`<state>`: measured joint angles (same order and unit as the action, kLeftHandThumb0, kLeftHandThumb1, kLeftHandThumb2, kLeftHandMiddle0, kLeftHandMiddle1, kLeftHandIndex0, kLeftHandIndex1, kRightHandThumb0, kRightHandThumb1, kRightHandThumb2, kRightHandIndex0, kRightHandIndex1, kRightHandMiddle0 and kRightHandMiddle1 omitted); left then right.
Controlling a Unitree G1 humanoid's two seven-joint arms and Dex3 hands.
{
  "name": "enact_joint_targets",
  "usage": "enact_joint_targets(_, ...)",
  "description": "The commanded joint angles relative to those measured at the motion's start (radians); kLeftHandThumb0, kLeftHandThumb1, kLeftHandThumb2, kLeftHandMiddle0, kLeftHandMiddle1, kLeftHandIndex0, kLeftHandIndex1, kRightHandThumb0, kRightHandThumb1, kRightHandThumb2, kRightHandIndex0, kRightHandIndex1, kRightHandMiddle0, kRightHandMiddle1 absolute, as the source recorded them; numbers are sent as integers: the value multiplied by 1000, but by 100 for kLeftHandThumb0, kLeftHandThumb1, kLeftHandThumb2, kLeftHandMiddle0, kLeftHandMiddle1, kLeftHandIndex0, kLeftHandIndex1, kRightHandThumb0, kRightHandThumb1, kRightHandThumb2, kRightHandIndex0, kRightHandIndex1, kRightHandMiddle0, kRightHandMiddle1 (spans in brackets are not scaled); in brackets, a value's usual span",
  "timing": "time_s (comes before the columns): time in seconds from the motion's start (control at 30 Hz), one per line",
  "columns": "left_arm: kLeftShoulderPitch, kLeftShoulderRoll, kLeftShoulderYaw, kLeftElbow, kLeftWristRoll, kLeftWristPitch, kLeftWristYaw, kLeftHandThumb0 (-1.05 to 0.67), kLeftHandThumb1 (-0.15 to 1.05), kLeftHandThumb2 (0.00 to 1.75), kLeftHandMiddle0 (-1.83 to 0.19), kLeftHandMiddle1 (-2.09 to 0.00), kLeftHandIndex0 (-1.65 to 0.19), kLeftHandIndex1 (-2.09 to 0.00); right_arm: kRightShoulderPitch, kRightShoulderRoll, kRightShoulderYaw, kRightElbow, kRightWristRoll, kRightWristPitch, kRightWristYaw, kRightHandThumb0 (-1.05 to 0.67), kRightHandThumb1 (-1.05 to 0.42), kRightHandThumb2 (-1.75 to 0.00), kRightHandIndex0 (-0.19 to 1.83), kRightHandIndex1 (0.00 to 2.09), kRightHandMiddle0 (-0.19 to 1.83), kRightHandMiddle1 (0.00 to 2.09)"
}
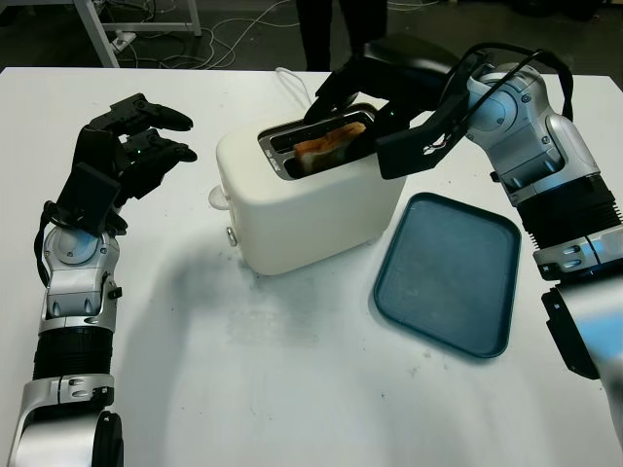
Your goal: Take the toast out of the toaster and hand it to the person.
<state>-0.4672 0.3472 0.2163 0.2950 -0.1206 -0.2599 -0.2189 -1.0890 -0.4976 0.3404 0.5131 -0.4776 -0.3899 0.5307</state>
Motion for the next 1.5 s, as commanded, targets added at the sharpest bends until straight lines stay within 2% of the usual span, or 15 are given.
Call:
enact_joint_targets(0.0, 12, -4, 1, -13, -3, 9, 7, -105, 92, 6, -89, -88, -73, -93, 25, 15, 12, 3, 18, -28, 16, -50, -60, 0, 62, 72, 92, 2)
enact_joint_targets(0.3, 12, -3, 2, -15, -2, 9, 7, -105, 92, 6, -88, -89, -73, -94, 30, 18, 20, -30, 41, 4, 95, -45, -61, 0, 64, 72, 90, 1)
enact_joint_targets(0.43, 9, -2, 2, -3, -1, -5, 4, -105, 92, 7, -88, -90, -72, -94, 32, 16, 24, -42, 38, 7, 115, -43, -62, 0, 73, 78, 98, 5)
enact_joint_targets(0.63, 12, -7, 4, -21, -9, 24, 8, -105, 92, 5, -89, -90, -74, -94, 33, 13, 35, -67, 17, 60, 141, -34, -66, -1, 88, 121, 121, 23)
enact_joint_targets(0.67, 13, -6, 3, -23, -7, 23, 9, -105, 92, 5, -89, -89, -74, -94, 33, 10, 40, -69, 9, 59, 139, -33, -67, -1, 90, 131, 122, 29)
enact_joint_targets(0.7, 14, -5, 3, -23, -6, 22, 9, -105, 92, 5, -89, -89, -74, -94, 33, 8, 44, -70, 2, 57, 137, -34, -68, 0, 94, 142, 118, 50)
enact_joint_targets(0.8, 14, -5, 3, -23, -6, 21, 7, -105, 92, 5, -88, -89, -73, -94, 31, 1, 55, -65, -16, 50, 132, -34, -69, 0, 103, 155, 105, 95)
enact_joint_targets(0.93, 11, -5, 4, -9, -8, 3, 2, -105, 92, 6, -88, -89, -73, -93, 31, -10, 62, -35, -49, -23, 58, -49, -73, -1, 112, 163, 108, 113)
enact_joint_targets(1.0, 10, -7, 4, -8, -10, 5, 2, -105, 92, 5, -89, -89, -73, -93, 32, -15, 63, -26, -63, -43, 23, -57, -79, -1, 114, 170, 108, 131)
enact_joint_targets(1.07, 10, -8, 5, -9, -10, 6, 2, -105, 92, 5, -89, -89, -73, -93, 30, -21, 70, -21, -85, -56, -1, -59, -82, -1, 115, 173, 109, 142)
enact_joint_targets(1.13, 10, -7, 4, -7, -10, 2, 0, -105, 92, 5, -89, -88, -73, -92, 28, -28, 78, -21, -108, -69, -26, -58, -89, -2, 116, 160, 109, 130)
enact_joint_targets(1.2, 10, -7, 4, -8, -11, 5, 0, -105, 92, 5, -89, -88, -73, -92, 31, -28, 77, -14, -116, -85, -59, -55, -91, -4, 118, 158, 110, 128)
enact_joint_targets(1.27, 10, -8, 5, -12, -13, 13, 2, -105, 92, 5, -89, -88, -74, -92, 31, -25, 73, -6, -120, -95, -87, -51, -92, -13, 118, 171, 100, 160)
enact_joint_targets(1.3, 10, -8, 5, -13, -13, 15, 2, -105, 92, 4, -90, -88, -74, -92, 31, -25, 72, -1, -124, -104, -106, -50, -92, -15, 118, 173, 98, 167)
enact_joint_targets(1.47, 11, -4, 2, -13, -4, 12, 5, -105, 92, 5, -89, -88, -74, -92, 7, -29, 58, 42, -139, -144, -193, -49, -92, -26, 113, 174, 86, 174)
